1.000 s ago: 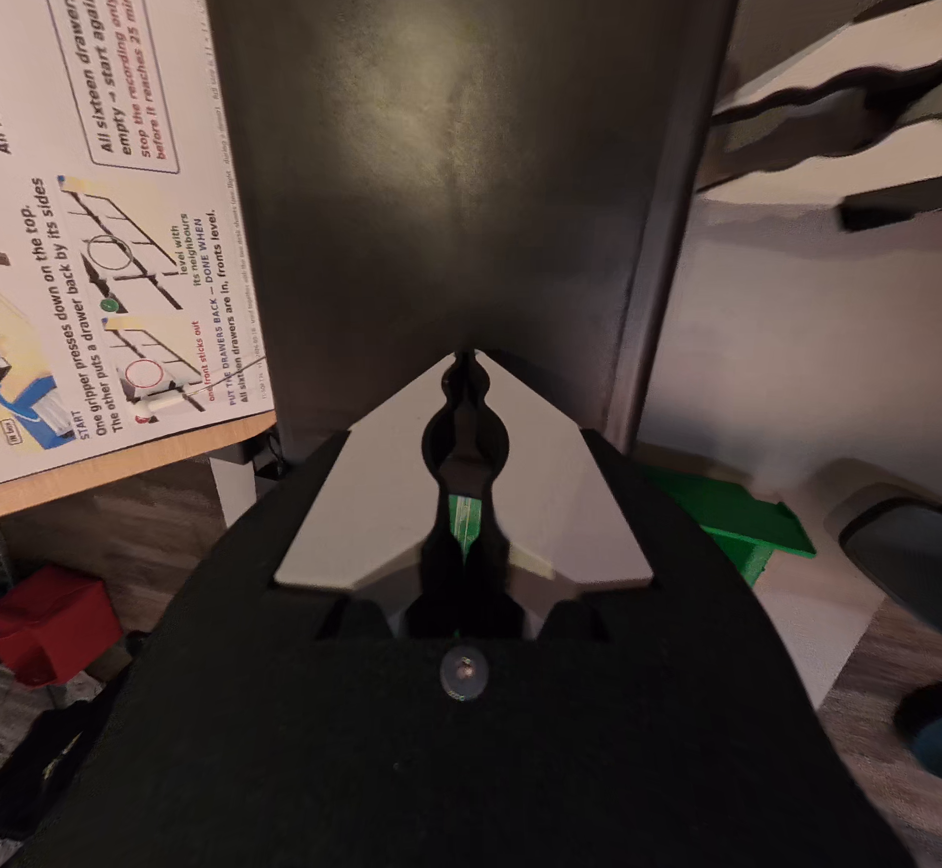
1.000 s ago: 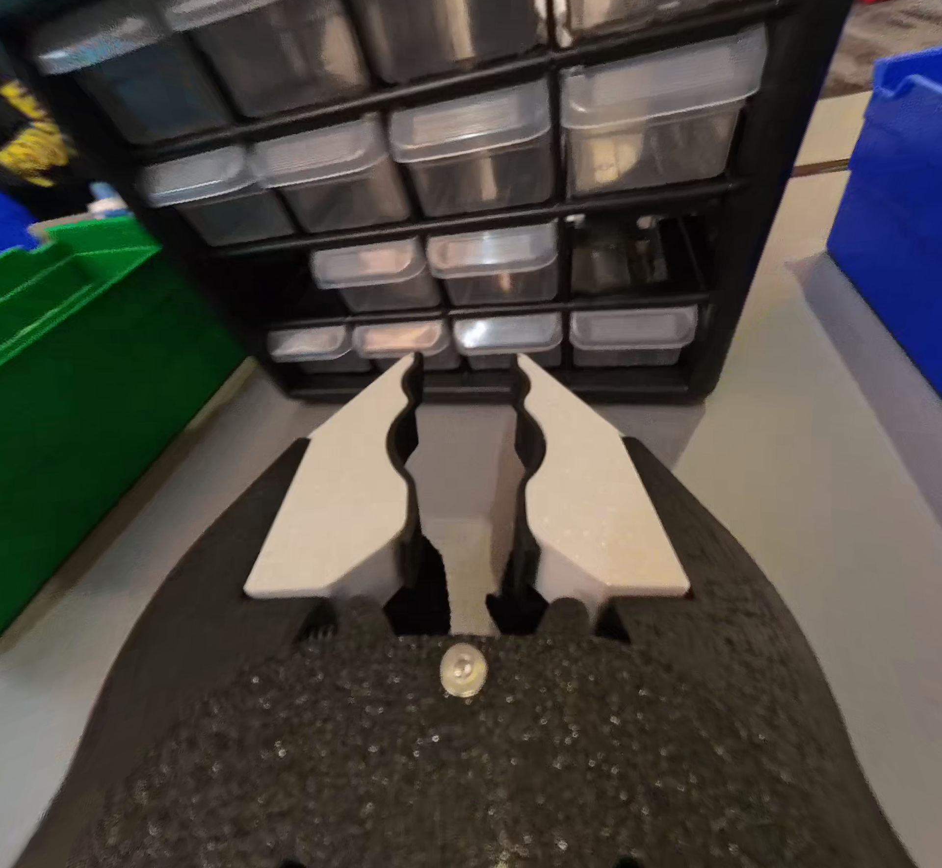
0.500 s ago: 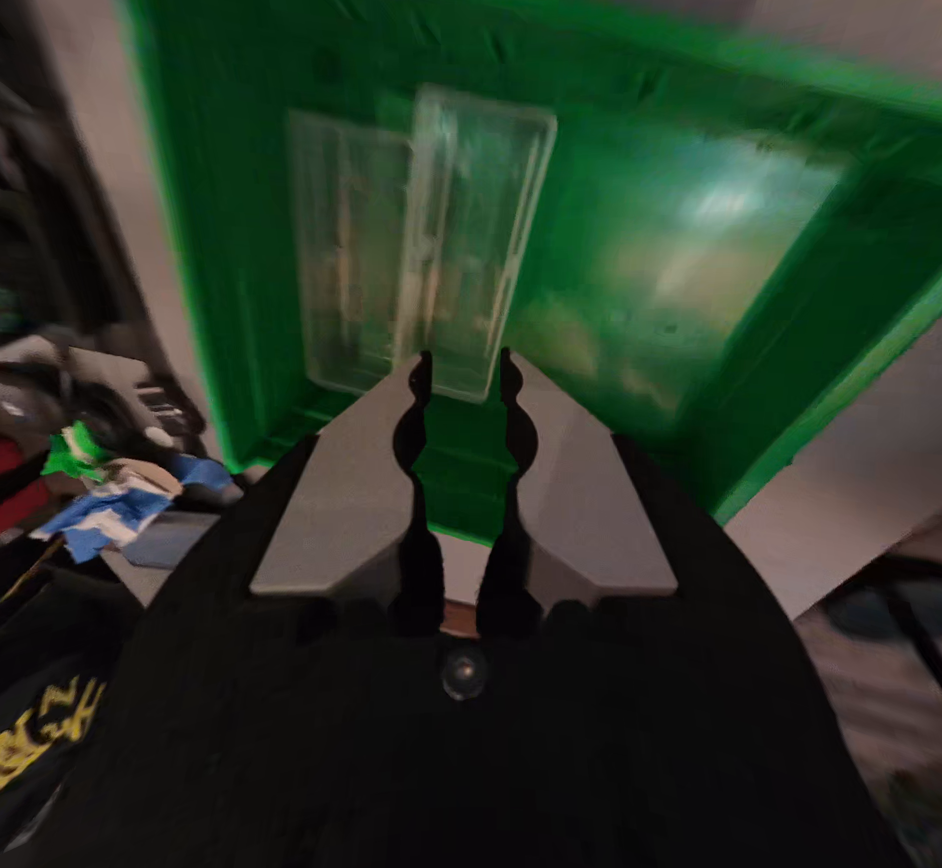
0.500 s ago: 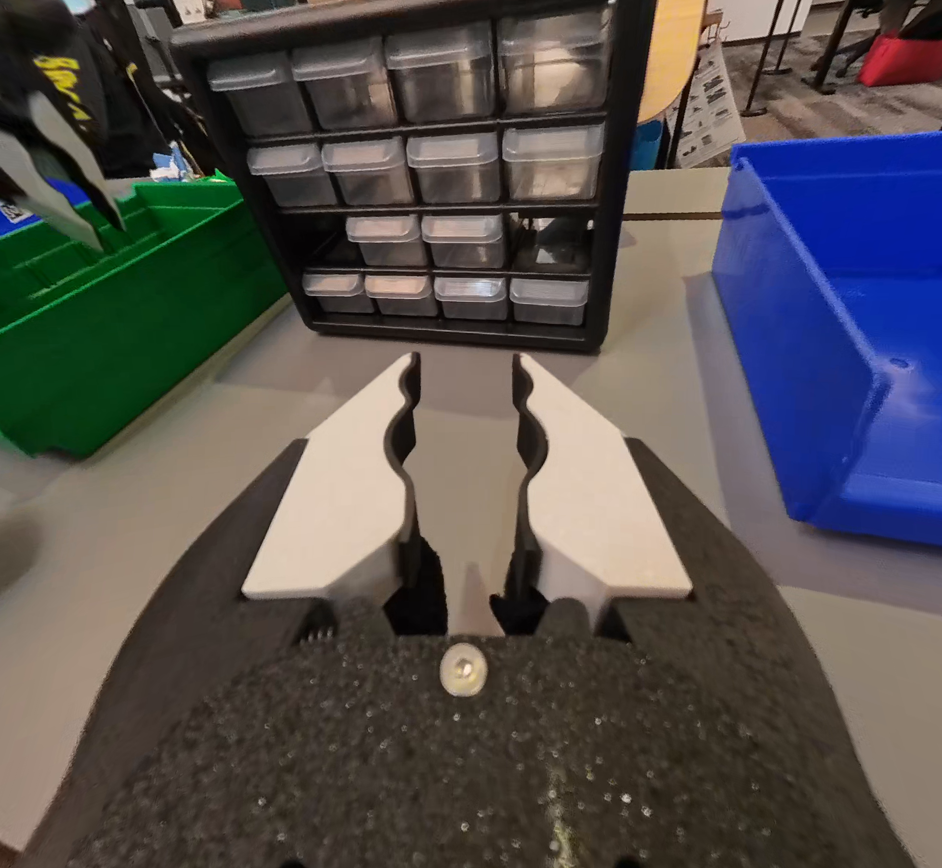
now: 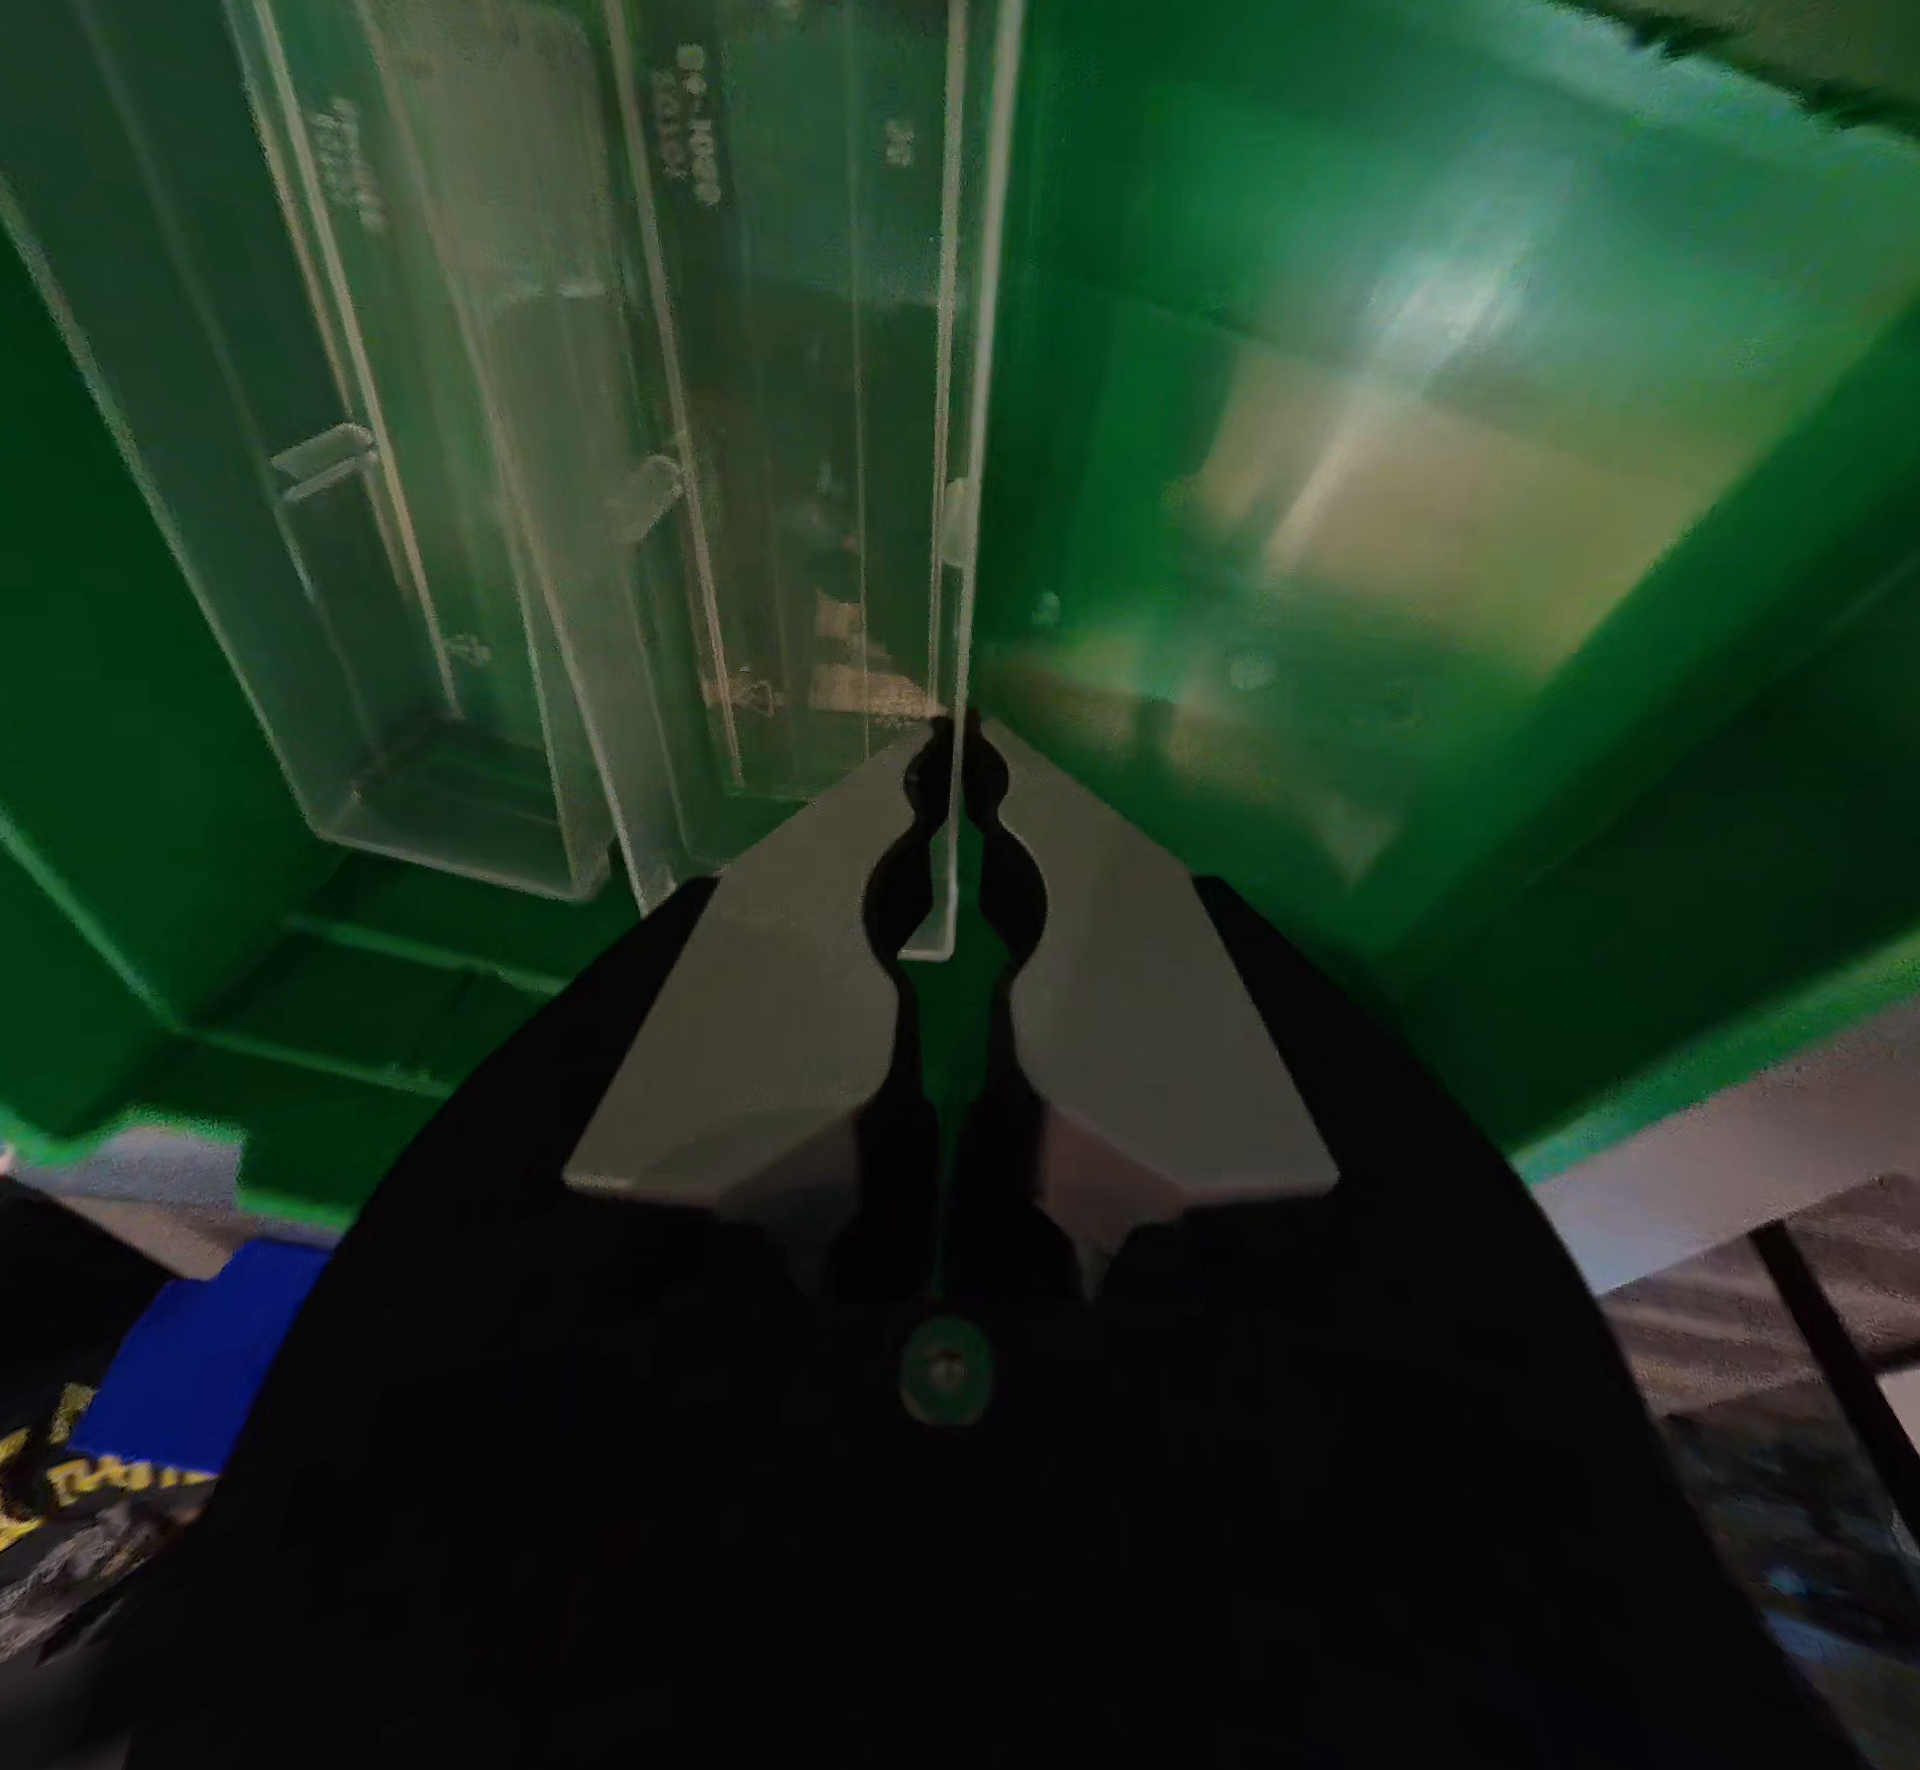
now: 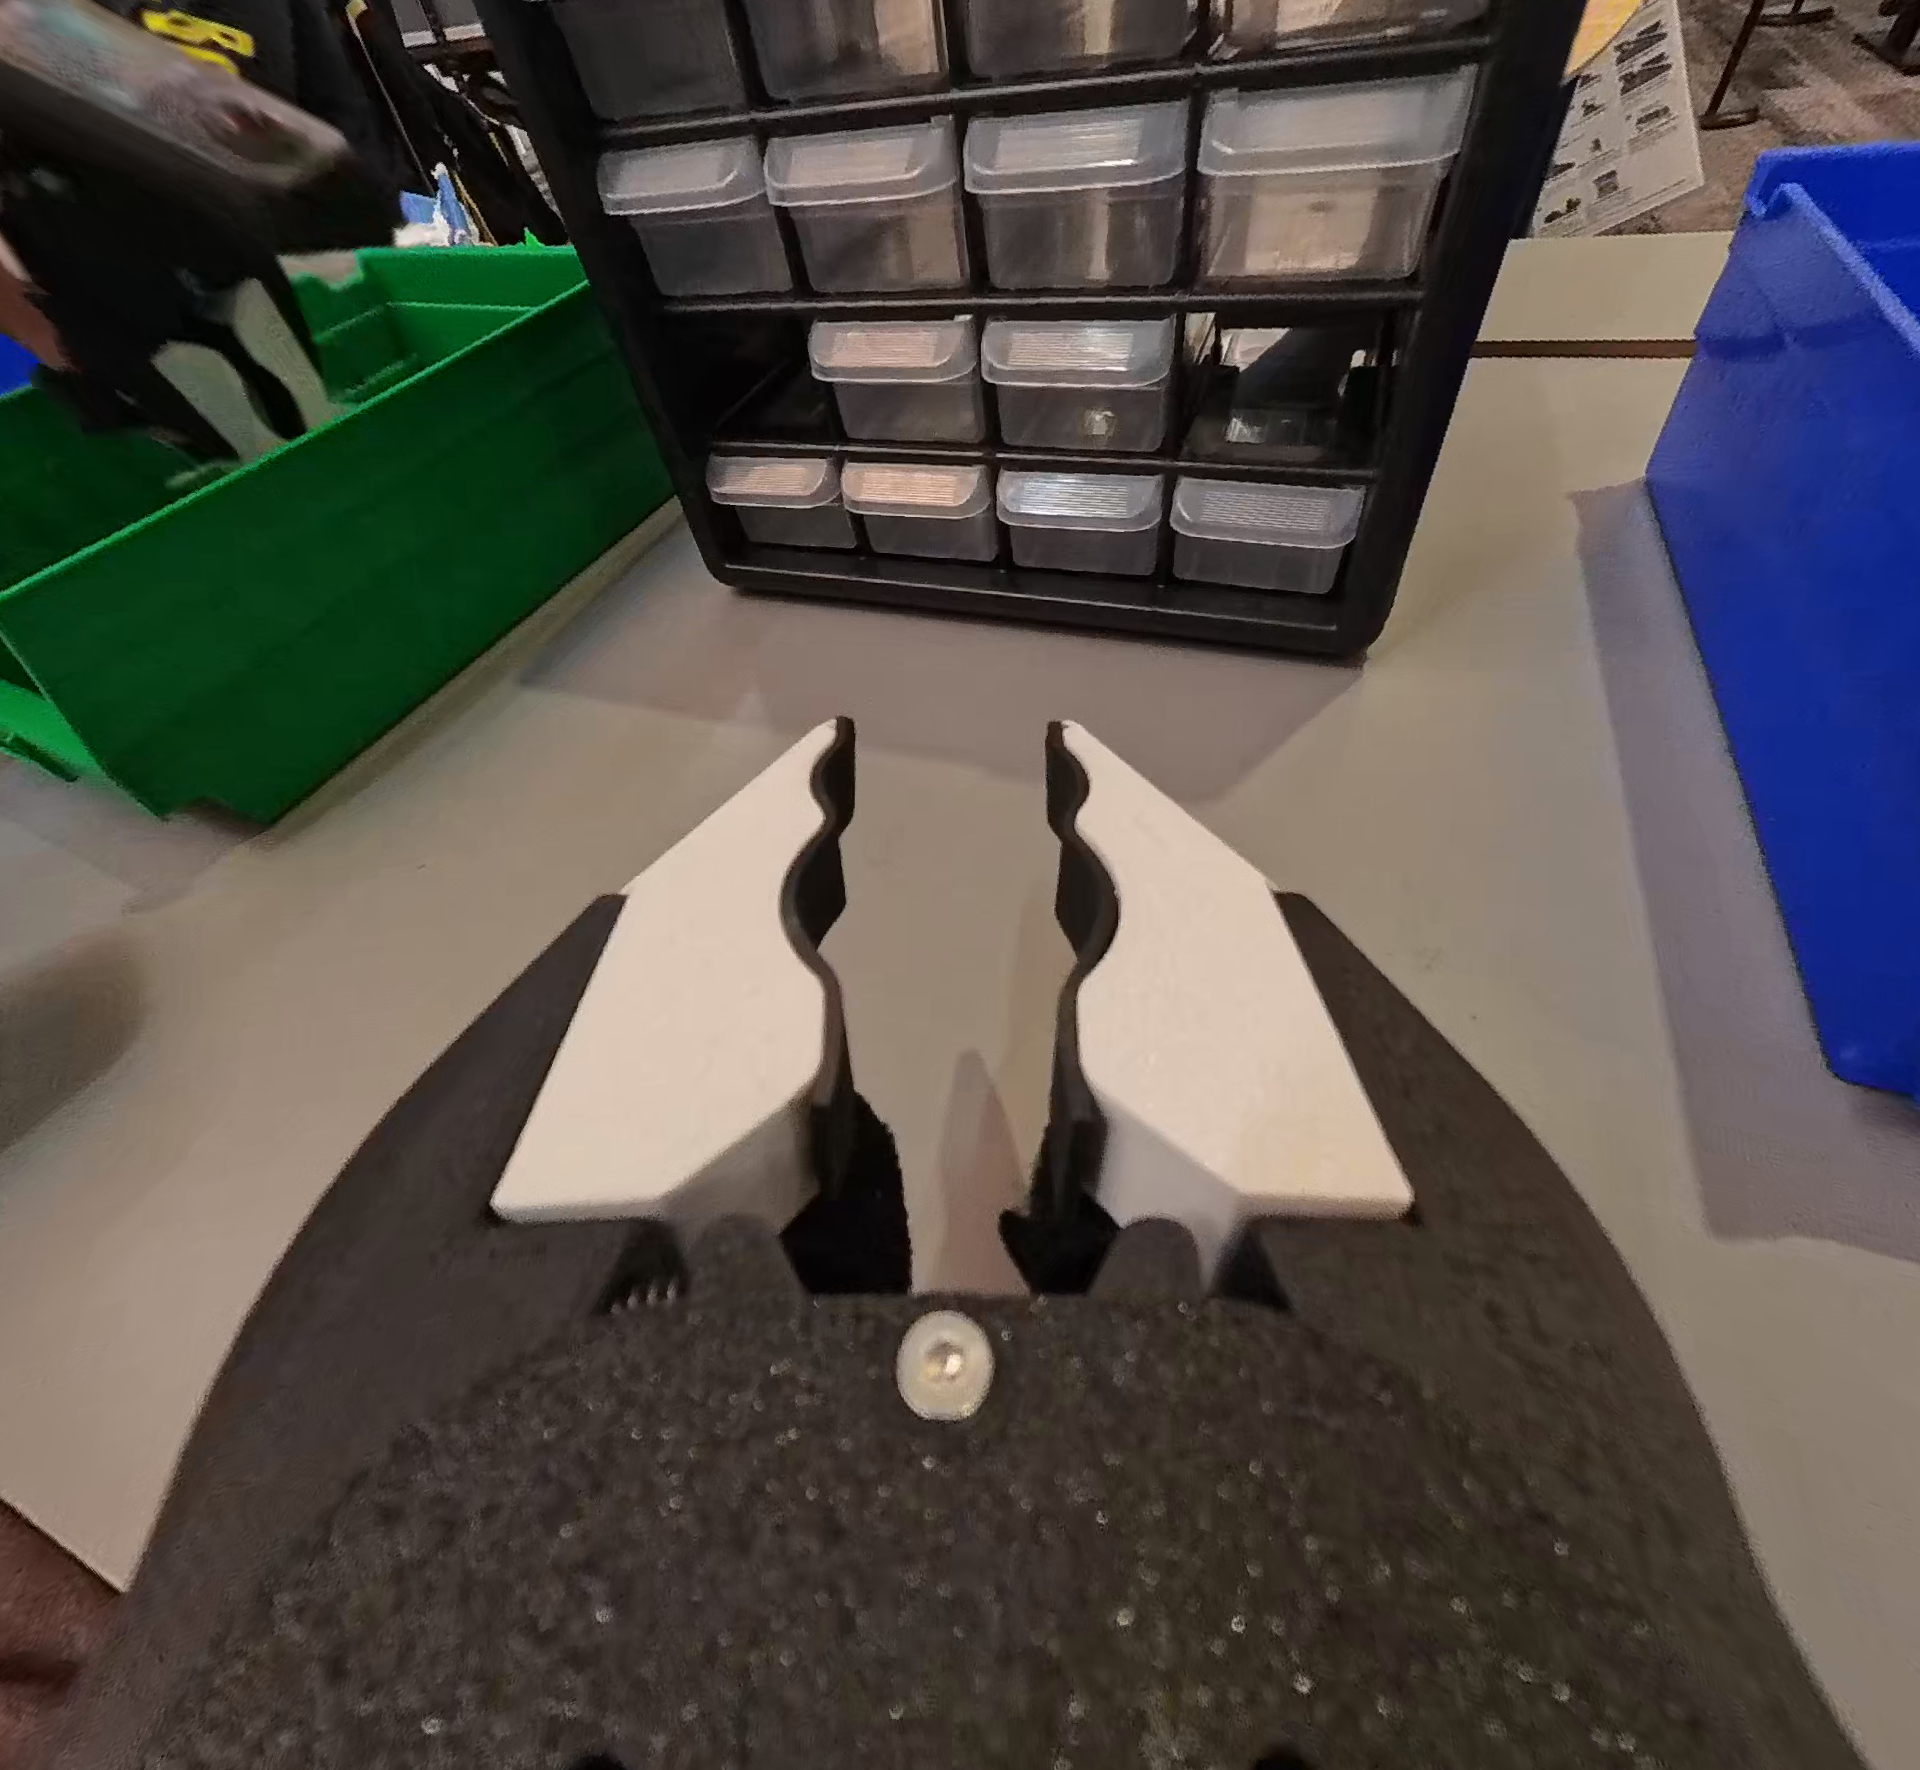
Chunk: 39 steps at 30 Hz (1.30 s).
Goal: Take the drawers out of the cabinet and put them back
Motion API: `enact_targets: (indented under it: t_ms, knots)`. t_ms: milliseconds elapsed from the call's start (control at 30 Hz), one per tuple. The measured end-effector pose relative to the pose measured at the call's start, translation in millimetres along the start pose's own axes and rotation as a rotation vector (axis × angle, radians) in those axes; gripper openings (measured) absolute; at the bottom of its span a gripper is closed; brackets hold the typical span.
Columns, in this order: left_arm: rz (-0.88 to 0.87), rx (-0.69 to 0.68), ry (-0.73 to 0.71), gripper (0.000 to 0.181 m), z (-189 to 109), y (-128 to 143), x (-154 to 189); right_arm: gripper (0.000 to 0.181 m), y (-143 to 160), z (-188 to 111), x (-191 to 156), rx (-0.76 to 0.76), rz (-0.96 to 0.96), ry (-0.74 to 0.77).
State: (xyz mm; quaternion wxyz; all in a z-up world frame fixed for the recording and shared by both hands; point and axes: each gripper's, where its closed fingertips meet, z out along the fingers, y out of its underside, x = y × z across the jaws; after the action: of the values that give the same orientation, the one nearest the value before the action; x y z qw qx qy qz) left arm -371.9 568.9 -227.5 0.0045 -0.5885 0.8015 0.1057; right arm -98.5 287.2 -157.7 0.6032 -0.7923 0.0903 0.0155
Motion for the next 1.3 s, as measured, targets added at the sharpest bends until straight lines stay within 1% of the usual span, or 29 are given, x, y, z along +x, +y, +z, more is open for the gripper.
enact_targets:
  t_ms: [100,167,233,300,367,400,467,533,567,633,667,733,800,867,967,1000,1100,1200,1233,1300]
  knots:
    - [-0.068,0.097,-0.02,0.0,-39.8,0.2,10.9,0.036,-1.2,-1.1,2.4,-0.002,0.007,0.0]
    - [-0.079,0.166,-0.07,0.0,-75.1,2.0,21.2,0.036,-2.3,-1.5,5.0,-0.001,0.01,0.008]
    - [-0.068,0.252,-0.125,0.0,-113.4,-2.8,37.9,0.036,-3.3,-2.1,5.6,-0.003,0.014,0.006]
    - [-0.004,0.354,-0.159,0.0,-149.2,-19.6,65.2,0.036,-5.2,-3.0,4.9,0.0,0.015,0.001]
    - [0.107,0.471,-0.15,0.0,-175.6,-53.5,103.1,0.037,-6.9,-4.4,3.0,-0.002,0.009,-0.007]
    - [0.167,0.513,-0.12,0.0,-181.9,-73.1,125.3,0.037,-8.2,-6.0,2.7,-0.003,0.003,-0.008]
    - [0.237,0.556,-0.04,0.0,-180.2,-116.4,166.2,0.04,-11.6,-11.4,4.6,-0.004,-0.017,0.002]
    - [0.201,0.579,0.062,0.0,-167.7,-166.7,197.6,0.042,-15.5,-20.4,11.7,-0.002,-0.042,0.04]
    - [0.154,0.569,0.118,0.0,-158.3,-189.8,208.2,0.043,-17.0,-25.9,16.5,-0.001,-0.055,0.066]
    - [0.026,0.547,0.193,0.0,-140.7,-233.3,213.0,0.043,-16.7,-38.1,28.9,-0.012,-0.08,0.132]
    - [-0.005,0.525,0.229,0.0,-131.9,-251.0,214.4,0.043,-15.6,-44.5,36.0,-0.019,-0.091,0.171]
    - [-0.076,0.467,0.296,0.0,-118.5,-281.2,214.5,0.043,-13.5,-55.2,45.3,-0.024,-0.111,0.216]
    - [-0.183,0.429,0.363,0.0,-111.7,-308.3,214.1,0.044,-10.6,-61.6,49.9,-0.025,-0.111,0.228]
    - [-0.258,0.355,0.373,0.0,-103.4,-322.4,211.1,0.044,-7.7,-65.1,54.4,-0.023,-0.092,0.232]
    - [-0.27,0.292,0.281,0.0,-94.2,-332.0,201.7,0.043,-3.9,-67.0,58.3,-0.018,-0.055,0.22]
    - [-0.275,0.283,0.281,0.0,-92.9,-334.9,202.4,0.044,-2.4,-66.6,58.5,-0.018,-0.042,0.211]
    - [-0.311,0.257,0.323,0.0,-88.7,-341.9,207.7,0.044,4.8,-64.0,56.7,-0.024,-0.009,0.182]
    - [-0.362,0.238,0.396,0.001,-84.0,-346.8,212.8,0.044,20.9,-60.4,55.9,-0.086,-0.004,0.174]
    - [-0.386,0.236,0.444,0.005,-84.7,-349.2,216.5,0.046,27.7,-58.8,54.7,-0.12,-0.006,0.168]
    - [-0.439,0.267,0.564,0.019,-92.9,-357.7,225.8,0.049,40.9,-56.5,51.0,-0.193,-0.004,0.155]
